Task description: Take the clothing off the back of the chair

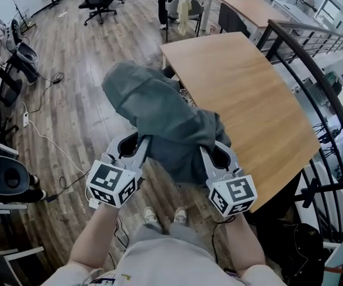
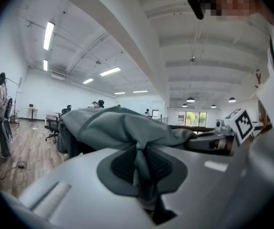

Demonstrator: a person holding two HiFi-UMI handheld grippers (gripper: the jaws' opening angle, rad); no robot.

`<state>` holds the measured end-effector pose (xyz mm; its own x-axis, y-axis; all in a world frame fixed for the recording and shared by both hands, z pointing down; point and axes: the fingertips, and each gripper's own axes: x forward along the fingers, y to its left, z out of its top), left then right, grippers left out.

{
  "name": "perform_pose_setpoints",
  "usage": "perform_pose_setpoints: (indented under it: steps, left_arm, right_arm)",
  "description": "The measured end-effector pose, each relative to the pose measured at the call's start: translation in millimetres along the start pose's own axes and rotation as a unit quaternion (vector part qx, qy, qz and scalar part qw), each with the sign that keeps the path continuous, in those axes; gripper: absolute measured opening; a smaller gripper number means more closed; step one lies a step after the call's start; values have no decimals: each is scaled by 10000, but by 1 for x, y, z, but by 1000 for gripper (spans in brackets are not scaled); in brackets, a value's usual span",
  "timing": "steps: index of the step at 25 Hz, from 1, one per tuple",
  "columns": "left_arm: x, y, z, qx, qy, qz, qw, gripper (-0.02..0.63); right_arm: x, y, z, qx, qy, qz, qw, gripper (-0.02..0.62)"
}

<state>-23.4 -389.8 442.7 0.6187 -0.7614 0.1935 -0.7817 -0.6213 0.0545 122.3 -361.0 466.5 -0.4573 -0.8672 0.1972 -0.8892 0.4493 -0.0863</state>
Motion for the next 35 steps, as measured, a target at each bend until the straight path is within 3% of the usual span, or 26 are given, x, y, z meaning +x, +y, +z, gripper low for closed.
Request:
perform_pose_setpoints:
  steps: [4,11,18,24,28,35]
  left_arm:
    - [-17,-9,37,855,-366,182,9955,23]
    - [-60,-10,114,969,-1211,384,9872,21]
    - [-143,1,169,1335,-1781,833,9713,21]
    - [-224,24,186,1578,-1877,1528,9574,21]
    - [-263,33,180,1506,-1737,1876,9550,20]
    - [-343,45,186,1630,-1774,2739,9311,20]
  right_arm:
    - [-7,9,39,-84,-435,79,9990,49]
    - [-15,37,114,-289,-1140,405,9922,49]
    - [-18,102,177,-543,-1738,892,9792,49]
    - [-8,183,210,-633,-2128,1725,9597,49]
    - [-6,223,221,-650,-2276,2141,9477,50]
    - [-5,303,227,-596,-2338,3111,9193,51]
